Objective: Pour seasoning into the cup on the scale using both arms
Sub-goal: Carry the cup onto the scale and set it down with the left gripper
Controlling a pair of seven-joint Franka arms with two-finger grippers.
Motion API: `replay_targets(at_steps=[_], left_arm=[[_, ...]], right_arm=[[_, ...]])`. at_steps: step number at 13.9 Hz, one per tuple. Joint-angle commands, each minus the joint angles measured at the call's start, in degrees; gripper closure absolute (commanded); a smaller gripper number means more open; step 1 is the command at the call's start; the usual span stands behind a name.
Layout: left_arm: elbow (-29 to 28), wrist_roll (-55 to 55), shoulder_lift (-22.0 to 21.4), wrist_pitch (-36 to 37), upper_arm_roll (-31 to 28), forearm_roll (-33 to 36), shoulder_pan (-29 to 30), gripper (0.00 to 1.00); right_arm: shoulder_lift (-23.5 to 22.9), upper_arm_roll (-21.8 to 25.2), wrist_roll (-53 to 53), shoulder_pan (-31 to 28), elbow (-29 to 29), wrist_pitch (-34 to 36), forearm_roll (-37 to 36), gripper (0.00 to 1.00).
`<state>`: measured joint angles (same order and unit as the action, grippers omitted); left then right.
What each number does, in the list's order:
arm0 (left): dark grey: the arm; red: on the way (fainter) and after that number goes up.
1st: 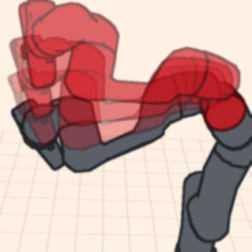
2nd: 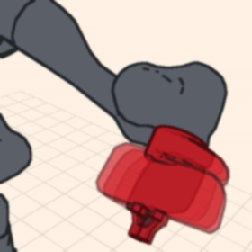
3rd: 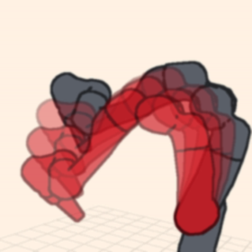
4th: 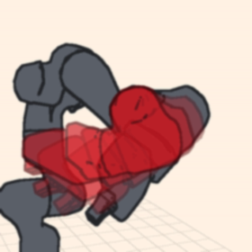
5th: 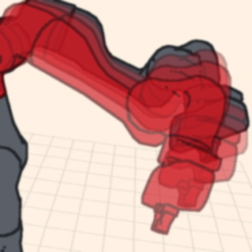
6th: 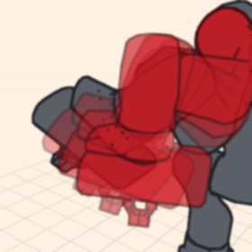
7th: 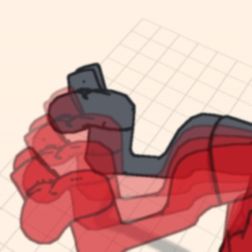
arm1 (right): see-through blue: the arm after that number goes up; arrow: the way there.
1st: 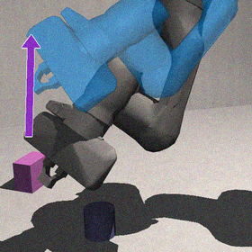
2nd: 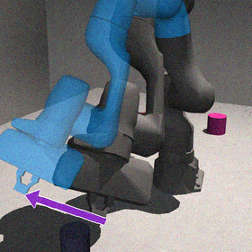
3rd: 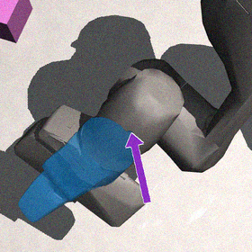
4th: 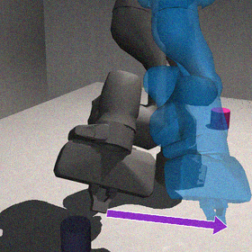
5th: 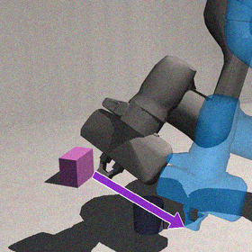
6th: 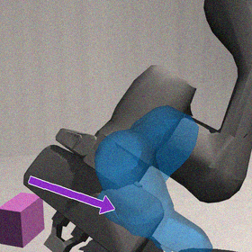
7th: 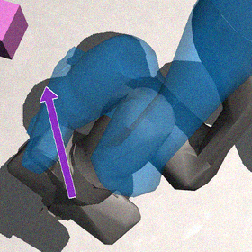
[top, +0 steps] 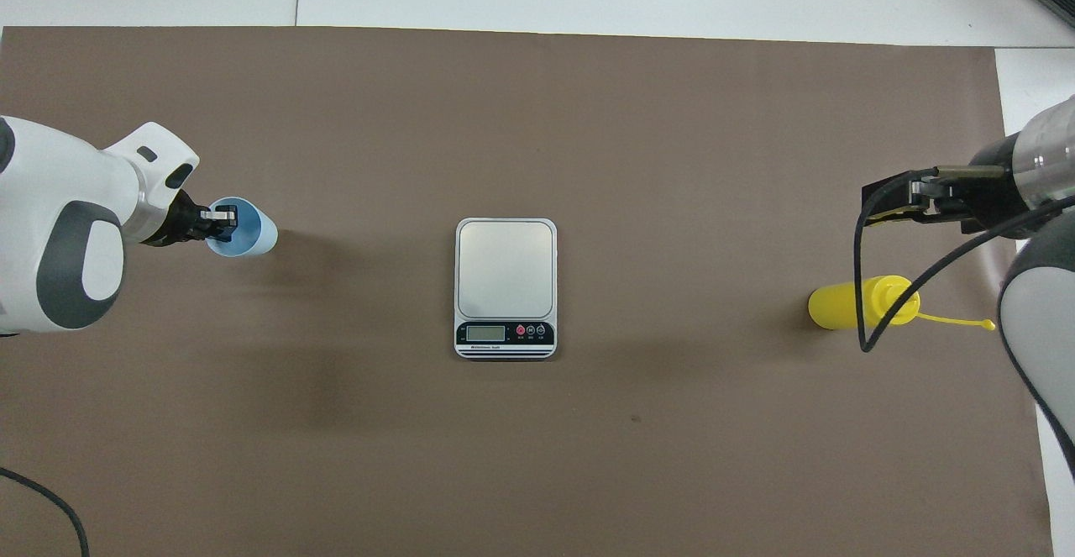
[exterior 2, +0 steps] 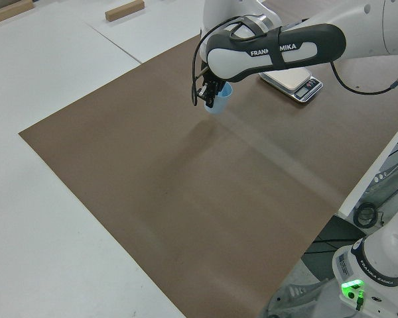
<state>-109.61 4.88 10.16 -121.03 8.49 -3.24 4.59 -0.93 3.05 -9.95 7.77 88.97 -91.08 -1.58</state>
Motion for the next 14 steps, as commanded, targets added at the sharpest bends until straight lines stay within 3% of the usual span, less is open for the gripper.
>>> replay_targets(at_steps=[1,4,9,14], left_arm=[[6.58,2.65,0.65,6.49,-0.32,-2.91,-3.78,1.00],[11.96,15.12,2.85,7.65,-0.40,-2.39,-12.29,1.00],[11.88,25.76,3.90,4.41,-0.49,-0.54,-24.07,1.00],[11.26,31.23,7.24,1.33,-0.49,-0.02,-30.85,1.00]], right_arm=[[0.93,-0.32,1.34,-0.65,1.12,0.12,-0.27,0.00],[0.93,-0.32,1.34,-0.65,1.12,0.12,-0.27,0.00],[0.93,-0.32,1.34,-0.65,1.12,0.12,-0.27,0.00],[0.93,-0.32,1.34,-0.65,1.12,0.12,-0.27,0.00]])
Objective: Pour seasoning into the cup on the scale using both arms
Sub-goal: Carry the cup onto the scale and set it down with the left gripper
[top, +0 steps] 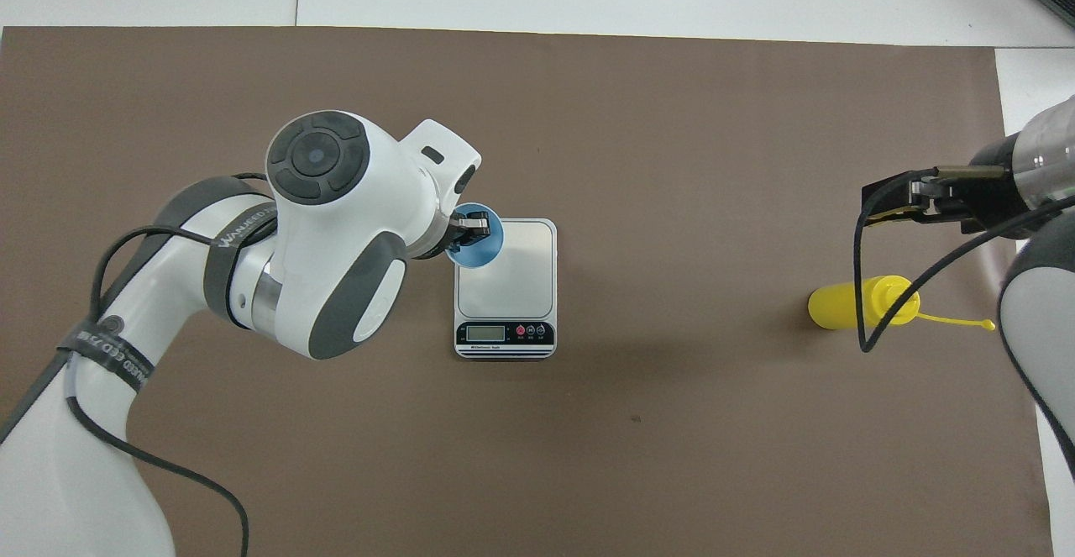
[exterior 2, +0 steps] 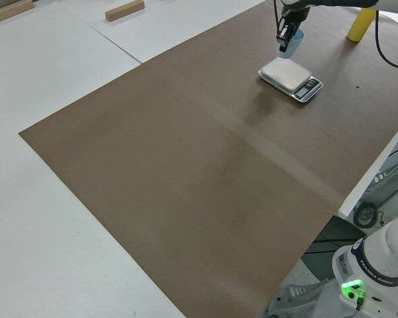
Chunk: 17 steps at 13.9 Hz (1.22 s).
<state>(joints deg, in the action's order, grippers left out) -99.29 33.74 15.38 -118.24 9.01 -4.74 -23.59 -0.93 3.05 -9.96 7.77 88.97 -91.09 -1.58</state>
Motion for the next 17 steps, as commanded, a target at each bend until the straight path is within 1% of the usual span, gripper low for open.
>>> replay_targets(at_steps=[1,4,5,8,17], left_arm=[[0.94,4.13,2.98,-2.94,-1.01,2.53,-3.48,1.00],[0.24,4.23,3.25,-3.31,-1.01,3.86,-3.40,1.00],[-0.03,4.23,3.95,-3.57,-1.01,4.47,-3.48,1.00],[-1.53,4.23,4.13,-6.38,-0.92,4.57,-3.48,1.00],[-3.01,4.76,4.31,-7.96,-0.83,4.57,-3.66,1.00]], right_arm=[[0.93,-0.32,1.34,-0.65,1.12,0.12,-0.27,0.00],[0.93,-0.32,1.34,-0.65,1.12,0.12,-0.27,0.00],[0.93,-0.32,1.34,-0.65,1.12,0.12,-0.27,0.00],[0.93,-0.32,1.34,-0.65,1.12,0.12,-0.27,0.00],[0.93,-0.32,1.34,-0.65,1.12,0.12,-0.27,0.00]])
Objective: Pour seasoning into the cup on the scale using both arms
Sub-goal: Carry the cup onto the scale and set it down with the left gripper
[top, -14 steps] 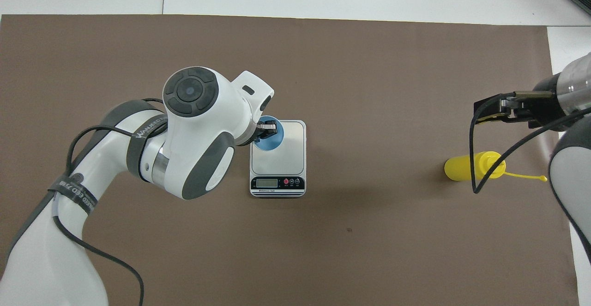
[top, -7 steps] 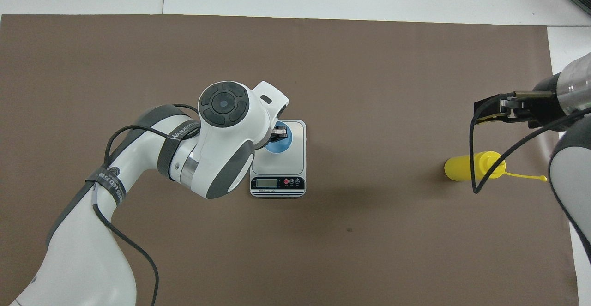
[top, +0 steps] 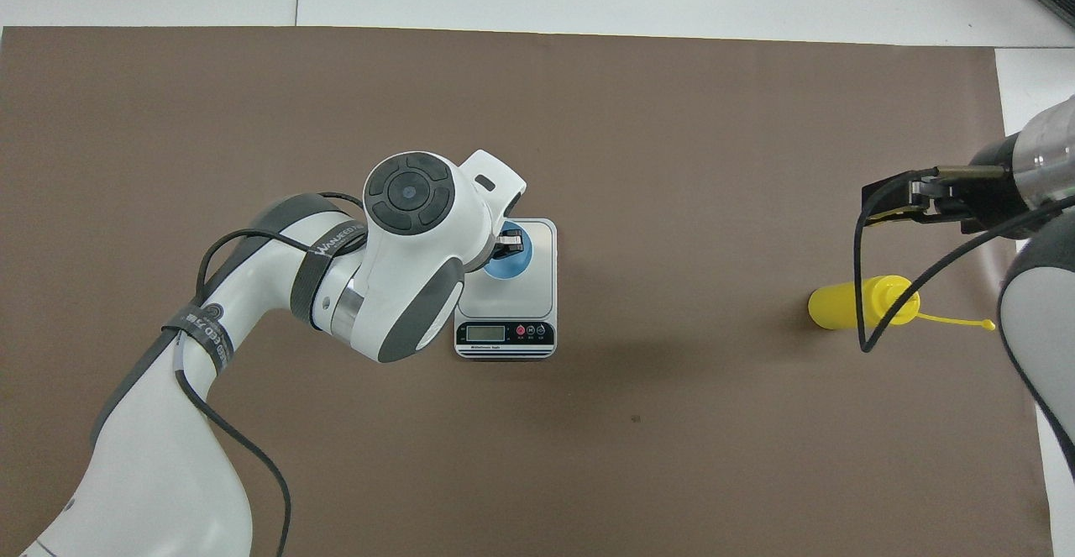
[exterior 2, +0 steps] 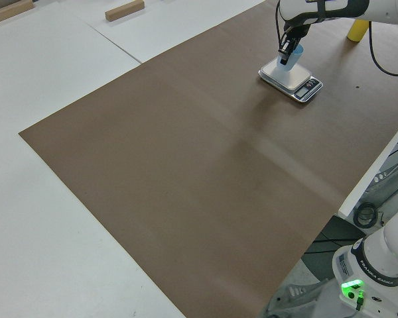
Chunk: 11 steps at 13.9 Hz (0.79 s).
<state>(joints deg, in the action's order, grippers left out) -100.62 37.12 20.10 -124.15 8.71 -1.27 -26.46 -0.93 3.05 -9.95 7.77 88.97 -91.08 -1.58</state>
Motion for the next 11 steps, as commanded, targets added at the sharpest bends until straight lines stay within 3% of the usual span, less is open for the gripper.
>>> replay_targets(at_steps=[1,3,4,5,8,11], left_arm=[[-2.11,1.37,-0.41,-2.93,-0.53,1.09,-0.79,1.00],[-2.21,1.37,-0.41,-3.47,-0.54,1.09,-0.70,0.97],[-2.12,1.37,-0.41,-3.47,-0.62,1.09,-0.70,0.60],[-1.95,1.37,-0.41,-3.04,-0.62,1.09,-0.70,0.04],[-0.98,1.29,-1.72,0.47,-0.88,1.18,-0.27,0.00],[-0.01,0.85,-6.90,5.04,-1.15,1.18,2.88,0.00]], right_arm=[[0.93,-0.32,1.34,-0.65,1.12,0.12,-0.27,0.00],[0.93,-0.32,1.34,-0.65,1.12,0.12,-0.27,0.00],[0.93,-0.32,1.34,-0.65,1.12,0.12,-0.27,0.00],[0.93,-0.32,1.34,-0.65,1.12,0.12,-0.27,0.00],[0.93,-0.32,1.34,-0.65,1.12,0.12,-0.27,0.00],[0.93,-0.23,1.16,-0.73,1.12,0.91,-0.27,0.00]])
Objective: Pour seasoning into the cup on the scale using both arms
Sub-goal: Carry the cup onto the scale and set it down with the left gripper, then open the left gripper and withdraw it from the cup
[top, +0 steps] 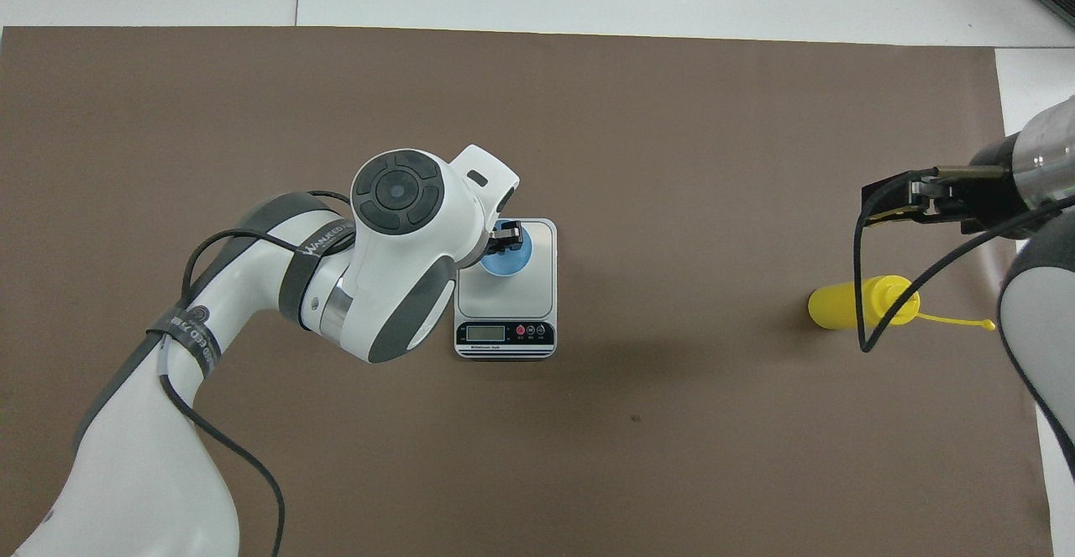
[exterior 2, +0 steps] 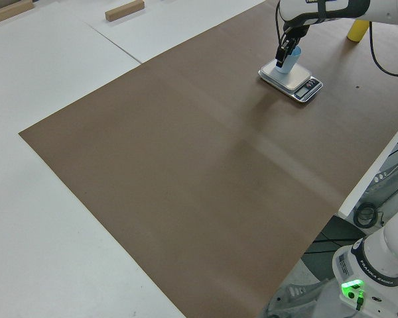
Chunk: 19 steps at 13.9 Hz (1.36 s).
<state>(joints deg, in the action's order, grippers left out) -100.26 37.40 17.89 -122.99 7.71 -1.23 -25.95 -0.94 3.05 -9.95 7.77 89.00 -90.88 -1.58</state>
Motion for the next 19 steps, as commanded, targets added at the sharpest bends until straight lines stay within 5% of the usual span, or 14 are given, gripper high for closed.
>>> replay_targets(at_steps=[1,8,11,14,19], left_arm=[[-0.38,0.31,-6.27,5.03,-0.15,1.14,3.79,0.00],[-0.11,-15.99,-16.20,15.65,-0.15,1.06,15.04,0.00],[0.06,-27.70,-19.37,19.36,-0.24,1.06,19.61,0.00],[2.60,-38.07,-19.82,23.84,-0.24,1.06,24.97,0.00],[6.48,-39.60,-18.85,28.16,-0.15,0.79,29.10,0.00]], right_arm=[[0.94,-0.15,1.17,-0.65,1.09,0.71,-0.27,0.00],[0.50,0.03,0.39,-3.63,1.00,-3.42,0.00,0.00],[0.23,0.12,-10.65,-8.45,1.09,-3.42,4.28,0.00],[-1.60,0.12,-23.41,-12.67,1.44,-3.42,10.43,0.00],[-6.79,0.12,-31.53,-17.42,1.44,-2.02,15.55,0.00]])
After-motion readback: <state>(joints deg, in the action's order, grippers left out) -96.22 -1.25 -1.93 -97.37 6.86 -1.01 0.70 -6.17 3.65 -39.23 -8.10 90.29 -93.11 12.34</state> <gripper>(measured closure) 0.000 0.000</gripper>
